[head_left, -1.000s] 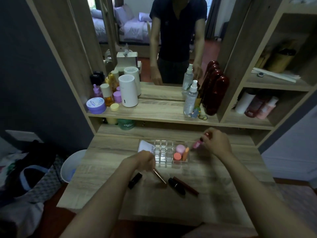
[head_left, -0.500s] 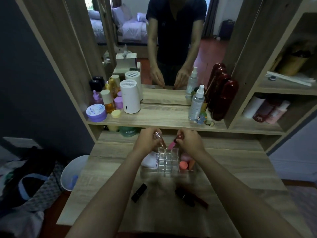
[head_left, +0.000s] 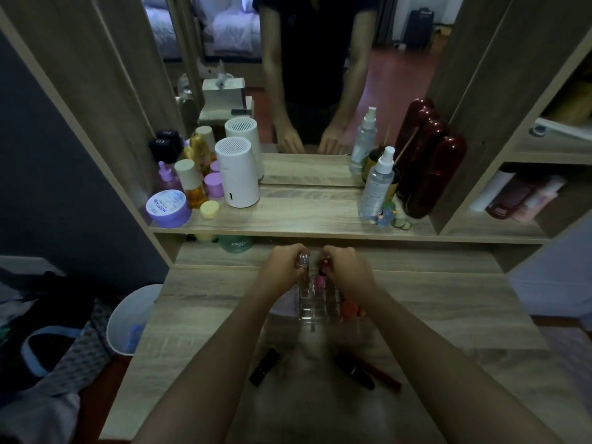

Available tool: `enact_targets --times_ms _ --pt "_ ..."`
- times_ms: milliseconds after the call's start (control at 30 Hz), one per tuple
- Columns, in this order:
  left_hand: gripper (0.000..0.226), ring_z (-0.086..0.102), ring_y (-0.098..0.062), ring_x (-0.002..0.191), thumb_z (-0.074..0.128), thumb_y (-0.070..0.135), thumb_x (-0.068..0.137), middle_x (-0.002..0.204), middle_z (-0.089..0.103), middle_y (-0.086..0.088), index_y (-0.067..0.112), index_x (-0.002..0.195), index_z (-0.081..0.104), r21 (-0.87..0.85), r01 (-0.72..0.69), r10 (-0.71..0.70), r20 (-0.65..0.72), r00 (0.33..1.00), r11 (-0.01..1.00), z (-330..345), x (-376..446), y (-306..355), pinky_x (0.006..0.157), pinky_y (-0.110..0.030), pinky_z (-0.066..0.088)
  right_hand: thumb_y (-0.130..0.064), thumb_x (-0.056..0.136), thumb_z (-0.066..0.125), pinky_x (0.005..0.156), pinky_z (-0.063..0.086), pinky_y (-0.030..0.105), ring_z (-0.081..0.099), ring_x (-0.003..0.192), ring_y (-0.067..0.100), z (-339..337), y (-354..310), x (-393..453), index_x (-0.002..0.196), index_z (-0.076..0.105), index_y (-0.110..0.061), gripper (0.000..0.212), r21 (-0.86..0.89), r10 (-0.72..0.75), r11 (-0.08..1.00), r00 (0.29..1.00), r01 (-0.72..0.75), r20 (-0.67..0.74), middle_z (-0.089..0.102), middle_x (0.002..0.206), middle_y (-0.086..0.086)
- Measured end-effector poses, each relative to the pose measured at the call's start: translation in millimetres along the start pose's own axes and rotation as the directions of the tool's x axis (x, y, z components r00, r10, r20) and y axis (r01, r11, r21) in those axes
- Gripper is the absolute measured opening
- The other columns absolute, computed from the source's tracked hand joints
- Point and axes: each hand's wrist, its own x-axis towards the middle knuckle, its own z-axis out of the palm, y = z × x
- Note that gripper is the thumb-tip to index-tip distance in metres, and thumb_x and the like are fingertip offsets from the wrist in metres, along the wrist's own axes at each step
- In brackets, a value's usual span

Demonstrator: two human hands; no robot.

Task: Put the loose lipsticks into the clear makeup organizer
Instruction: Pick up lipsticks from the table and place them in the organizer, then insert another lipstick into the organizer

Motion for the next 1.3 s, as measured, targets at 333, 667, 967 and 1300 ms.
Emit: enact_targets --times_ms 333,667,967,1300 --pt "0.026 0.065 -0.017 0.084 0.064 0.004 0.079 0.095 0.071 -0.006 0.015 0.102 0.066 0.002 -0.068 0.068 0.019 0.998 0.998 8.5 -1.3 -4.9 0.076 -0.034 0.058 -0.020 0.088 0.057 0.085 0.055 0.045 0.064 0.101 0.032 5.5 -1.0 -3.8 0.107 0.065 -0.017 0.021 -0.029 0.023 0.999 0.998 -0.022 0.055 0.069 0.106 0.012" --pt "0.026 0.057 -0.011 0.082 0.064 0.003 0.080 0.100 0.067 -0.006 0.013 0.104 0.064 -0.015 -0.077 0.077 0.004 0.997 0.997 7.9 -5.5 -4.1 0.069 -0.020 0.049 -0.024 0.086 0.061 0.081 0.051 0.038 0.064 0.105 0.031 0.5 -0.3 -6.6 0.111 0.063 -0.023 0.026 -0.016 0.022 1.000 0.999 -0.022 0.042 0.070 0.109 0.010" --pt "0.032 0.050 -0.010 0.096 0.066 0.022 0.081 0.113 0.053 -0.004 0.015 0.111 0.061 0.143 -0.247 0.270 -0.178 0.946 0.958 -1.9 -34.2 1.7 0.075 -0.021 0.047 -0.026 0.082 0.066 0.085 0.053 0.040 0.064 0.105 0.031 -28.8 57.3 -39.8 0.109 0.065 -0.018 0.028 -0.084 0.094 0.992 0.995 -0.091 0.034 0.070 0.111 0.010" --pt "0.014 0.059 -0.018 0.098 0.057 0.014 0.084 0.105 0.062 -0.002 0.015 0.097 0.063 0.175 -0.233 0.219 0.095 0.971 0.957 49.2 -101.6 -15.4 0.068 -0.019 0.034 -0.025 0.079 0.063 0.082 0.048 0.029 0.064 0.104 0.028 20.5 96.4 -121.8 0.095 0.070 -0.018 0.018 -0.099 0.219 0.976 0.908 -0.196 0.356 0.069 0.112 0.009"
